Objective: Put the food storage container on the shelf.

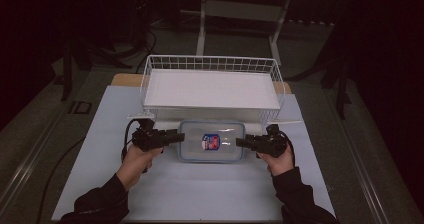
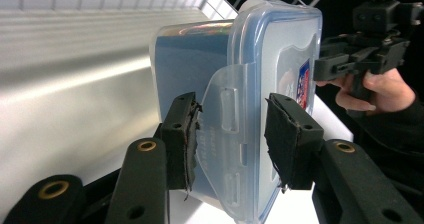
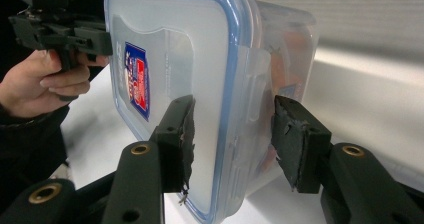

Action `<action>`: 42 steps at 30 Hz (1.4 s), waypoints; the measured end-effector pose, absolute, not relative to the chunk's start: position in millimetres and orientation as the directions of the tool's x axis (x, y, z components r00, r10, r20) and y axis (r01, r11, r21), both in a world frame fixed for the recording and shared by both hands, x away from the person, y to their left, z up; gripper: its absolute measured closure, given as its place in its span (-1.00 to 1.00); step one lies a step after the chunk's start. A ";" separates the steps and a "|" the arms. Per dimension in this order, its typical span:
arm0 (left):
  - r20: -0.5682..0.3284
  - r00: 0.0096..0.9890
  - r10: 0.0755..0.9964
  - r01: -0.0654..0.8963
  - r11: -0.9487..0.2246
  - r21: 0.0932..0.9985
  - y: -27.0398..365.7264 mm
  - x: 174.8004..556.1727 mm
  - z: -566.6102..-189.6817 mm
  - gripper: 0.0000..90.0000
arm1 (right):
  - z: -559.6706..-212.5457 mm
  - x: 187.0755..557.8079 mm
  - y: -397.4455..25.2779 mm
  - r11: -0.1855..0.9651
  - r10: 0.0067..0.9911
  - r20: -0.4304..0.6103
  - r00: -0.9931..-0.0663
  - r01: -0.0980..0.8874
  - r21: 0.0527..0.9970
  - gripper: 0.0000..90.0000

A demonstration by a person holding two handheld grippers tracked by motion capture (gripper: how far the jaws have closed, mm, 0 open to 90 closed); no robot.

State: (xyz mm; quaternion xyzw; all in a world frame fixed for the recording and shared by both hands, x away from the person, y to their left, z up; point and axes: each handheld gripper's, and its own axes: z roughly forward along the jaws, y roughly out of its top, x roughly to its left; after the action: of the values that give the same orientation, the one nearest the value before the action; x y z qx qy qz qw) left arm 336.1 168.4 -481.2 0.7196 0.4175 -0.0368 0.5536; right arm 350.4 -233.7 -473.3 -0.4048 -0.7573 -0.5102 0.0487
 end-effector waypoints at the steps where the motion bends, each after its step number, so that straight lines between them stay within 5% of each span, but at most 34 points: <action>1: -0.509 0.651 0.564 0.635 -0.036 0.772 167.9 337.6 -482.1 0.25 | -474.1 352.3 -233.8 0.144 0.564 0.485 -0.668 0.658 0.739 0.17; 8: -0.408 0.646 0.646 0.556 -0.032 0.831 158.0 334.6 -487.9 0.17 | -479.2 362.3 -230.9 0.149 0.572 0.432 -0.698 0.606 0.782 0.16; 36: -0.361 0.621 0.695 0.469 0.040 0.882 133.0 353.3 -507.3 0.20 | -497.6 381.1 -245.6 0.072 0.600 0.461 -0.654 0.618 0.783 0.11; 39: -0.337 0.617 0.712 0.462 0.018 0.886 129.9 356.0 -511.8 0.12 | -498.6 378.0 -244.2 0.086 0.649 0.400 -0.647 0.585 0.806 0.28; 42: -0.368 0.595 0.714 0.472 0.059 0.880 128.6 358.4 -515.2 0.10 | -496.7 378.8 -241.3 0.083 0.674 0.397 -0.623 0.598 0.798 0.18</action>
State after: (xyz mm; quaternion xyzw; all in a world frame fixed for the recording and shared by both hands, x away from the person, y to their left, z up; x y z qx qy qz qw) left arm 358.4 128.6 -515.2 0.6778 0.4376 0.1042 0.5816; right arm 378.8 -241.3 -496.7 -0.4325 -0.7349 -0.5211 -0.0367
